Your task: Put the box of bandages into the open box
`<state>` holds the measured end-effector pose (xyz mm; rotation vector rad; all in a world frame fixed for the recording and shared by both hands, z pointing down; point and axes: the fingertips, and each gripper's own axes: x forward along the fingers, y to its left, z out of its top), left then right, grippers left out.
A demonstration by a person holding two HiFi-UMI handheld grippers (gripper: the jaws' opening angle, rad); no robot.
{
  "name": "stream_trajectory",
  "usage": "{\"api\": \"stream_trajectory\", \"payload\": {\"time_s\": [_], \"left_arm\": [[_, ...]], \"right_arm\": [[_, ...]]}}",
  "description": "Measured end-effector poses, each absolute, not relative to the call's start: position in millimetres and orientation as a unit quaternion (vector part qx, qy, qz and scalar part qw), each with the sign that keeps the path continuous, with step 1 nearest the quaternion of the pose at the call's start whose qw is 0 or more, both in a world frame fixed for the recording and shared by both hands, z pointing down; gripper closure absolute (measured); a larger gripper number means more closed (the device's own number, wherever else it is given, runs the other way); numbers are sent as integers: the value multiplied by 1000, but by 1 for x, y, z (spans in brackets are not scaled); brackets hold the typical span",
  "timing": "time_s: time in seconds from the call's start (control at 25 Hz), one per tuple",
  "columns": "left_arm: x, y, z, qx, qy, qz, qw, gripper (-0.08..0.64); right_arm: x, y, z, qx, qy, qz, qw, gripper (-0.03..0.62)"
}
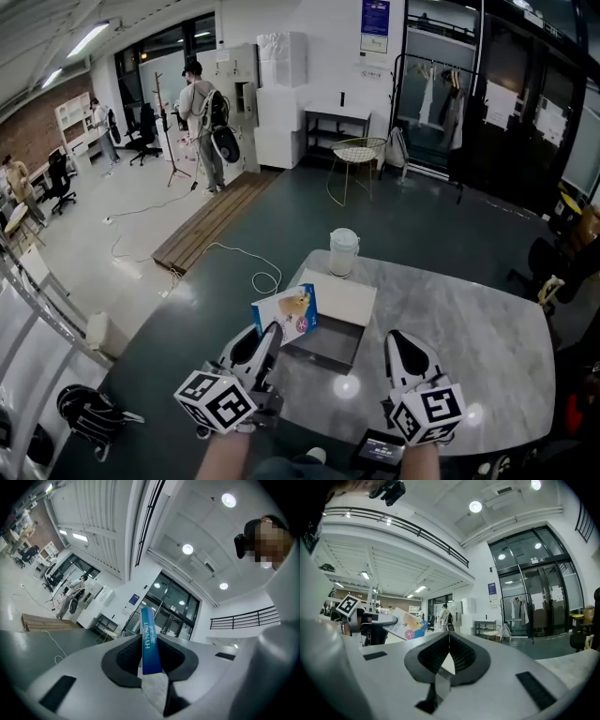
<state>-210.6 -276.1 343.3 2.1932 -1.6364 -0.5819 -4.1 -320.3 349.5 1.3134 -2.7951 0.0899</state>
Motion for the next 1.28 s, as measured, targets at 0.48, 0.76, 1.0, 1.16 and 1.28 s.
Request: {"api": "stream_trajectory", "payload": {"time_s": [0.48, 0.76, 1.0, 1.16, 1.28], "left_arm": [[-204, -321, 388, 769, -569, -179, 230, 474], [-190, -359, 413, 778, -554, -157, 253, 474], [-174, -379, 441, 785, -526, -129, 300, 474], [-168, -385, 467, 785, -507, -108, 338, 474], [-162, -387, 489, 781, -494, -87, 373, 474]], "right_arm": [[20, -344, 390, 458, -886, 48, 58, 568], [44, -363, 401, 491, -867, 49, 63, 568], [54, -369, 418, 515, -851, 72, 75, 568], [54, -374, 431, 522, -845, 81, 85, 568], [54, -375, 444, 526, -839, 94, 98, 568]]}}
